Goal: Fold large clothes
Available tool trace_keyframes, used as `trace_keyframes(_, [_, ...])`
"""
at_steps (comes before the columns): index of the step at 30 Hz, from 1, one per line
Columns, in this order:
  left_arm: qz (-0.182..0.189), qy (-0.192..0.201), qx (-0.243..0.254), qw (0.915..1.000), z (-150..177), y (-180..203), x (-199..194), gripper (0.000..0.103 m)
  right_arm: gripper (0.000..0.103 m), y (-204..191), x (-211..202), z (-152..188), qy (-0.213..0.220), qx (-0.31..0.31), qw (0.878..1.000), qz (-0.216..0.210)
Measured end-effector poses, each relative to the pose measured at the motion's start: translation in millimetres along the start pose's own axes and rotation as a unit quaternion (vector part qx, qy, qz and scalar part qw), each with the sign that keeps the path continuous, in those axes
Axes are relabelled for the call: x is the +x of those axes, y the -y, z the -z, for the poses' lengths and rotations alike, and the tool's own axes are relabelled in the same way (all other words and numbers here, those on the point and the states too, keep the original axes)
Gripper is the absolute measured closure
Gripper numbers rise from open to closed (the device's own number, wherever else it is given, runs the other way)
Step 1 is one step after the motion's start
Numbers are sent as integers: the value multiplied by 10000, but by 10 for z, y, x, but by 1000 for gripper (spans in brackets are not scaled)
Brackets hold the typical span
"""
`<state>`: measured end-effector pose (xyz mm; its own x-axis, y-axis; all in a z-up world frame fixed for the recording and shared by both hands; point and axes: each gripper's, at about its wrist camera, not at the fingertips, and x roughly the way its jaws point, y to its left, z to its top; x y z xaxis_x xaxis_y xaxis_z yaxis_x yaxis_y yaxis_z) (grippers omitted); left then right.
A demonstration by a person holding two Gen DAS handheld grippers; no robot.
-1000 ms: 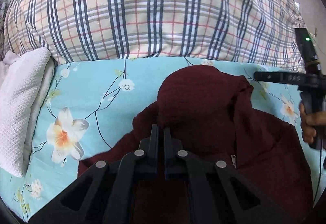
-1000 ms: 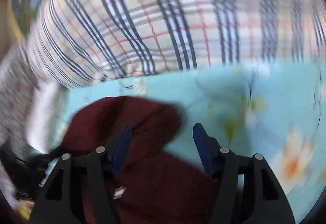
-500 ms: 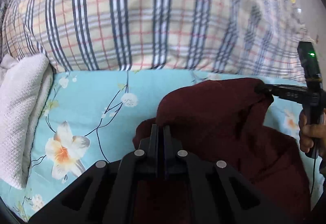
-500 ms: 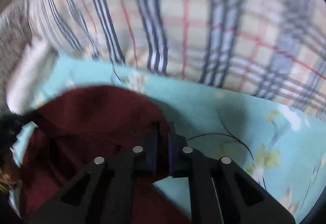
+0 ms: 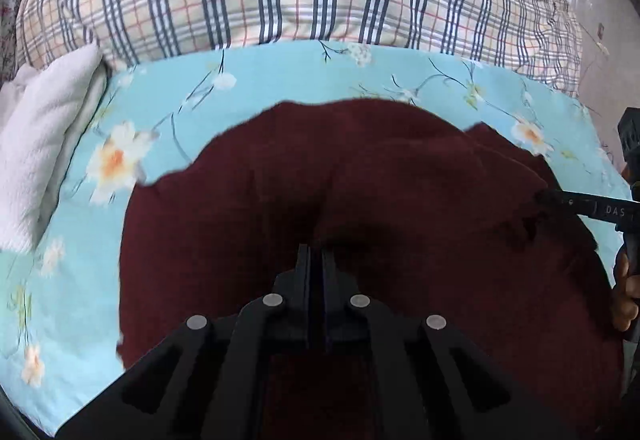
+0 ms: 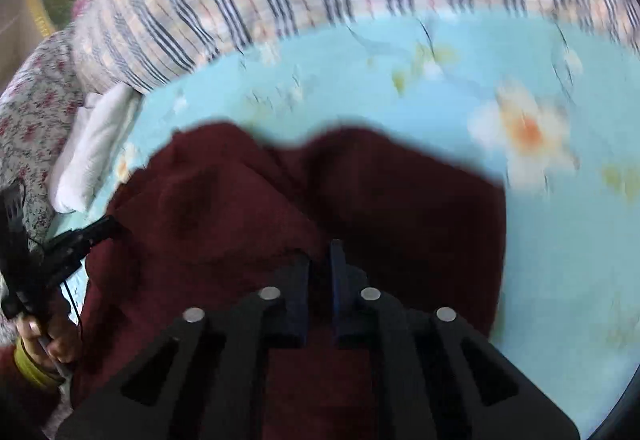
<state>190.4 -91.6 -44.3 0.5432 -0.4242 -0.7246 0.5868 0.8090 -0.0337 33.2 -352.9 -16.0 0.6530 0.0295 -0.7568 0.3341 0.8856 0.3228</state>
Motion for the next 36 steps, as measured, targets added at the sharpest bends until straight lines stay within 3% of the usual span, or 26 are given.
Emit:
trace_keyframes(3, [202,9,-195,9996,111,-39,-209,97,84,13,-194,190,93,384,9990,-204])
trace_keyframes(5, [410,34,-370,9985,182,-32,-346,97,68,-13,-307,234,200,615,9968,-461])
trace_keyframes(7, [648,-4,-539,9964,220,-19,-392,97,61,-63,-363,291,317,960,9899,-990])
trace_keyframes(11, [958,-174,-757,9924,277,43,-373,97,60,-172,-103,290,159,1713,9702,-1707])
trace_keyframes(16, [1287,-347,-1145,9844,244,-44,-258,97,60,-246,147,173,192,2112,9598,-1838])
trace_keyframes(21, [1432,-439,-1273,9805,158,-66,-83,94,60,-257,380,112,-23,2310,9600,-1580])
trace_keyframes(22, [1468,-470,-1275,9798,136,-55,-30,92,63,-255,448,93,-73,2362,9596,-1530])
trace_keyframes(24, [1483,-540,-1311,9787,100,-49,65,91,81,-239,534,82,-97,2434,9579,-1519])
trace_keyframes(25, [1543,-568,-1359,9770,81,-57,111,91,99,-225,542,93,-79,2479,9561,-1563])
trace_keyframes(28, [1692,-608,-1512,9720,39,-122,150,88,99,-242,431,81,158,2458,9496,-1940])
trace_keyframes(32, [1846,-445,-1606,9686,51,-231,24,71,99,-420,-105,134,646,1800,9490,-2506])
trace_keyframes(34, [1926,-445,-1665,9660,72,-288,-16,67,99,-473,-190,216,533,1640,9525,-2508])
trace_keyframes(36, [2084,-484,-1725,9615,84,-324,-45,55,99,-539,-149,360,162,1446,9550,-2584])
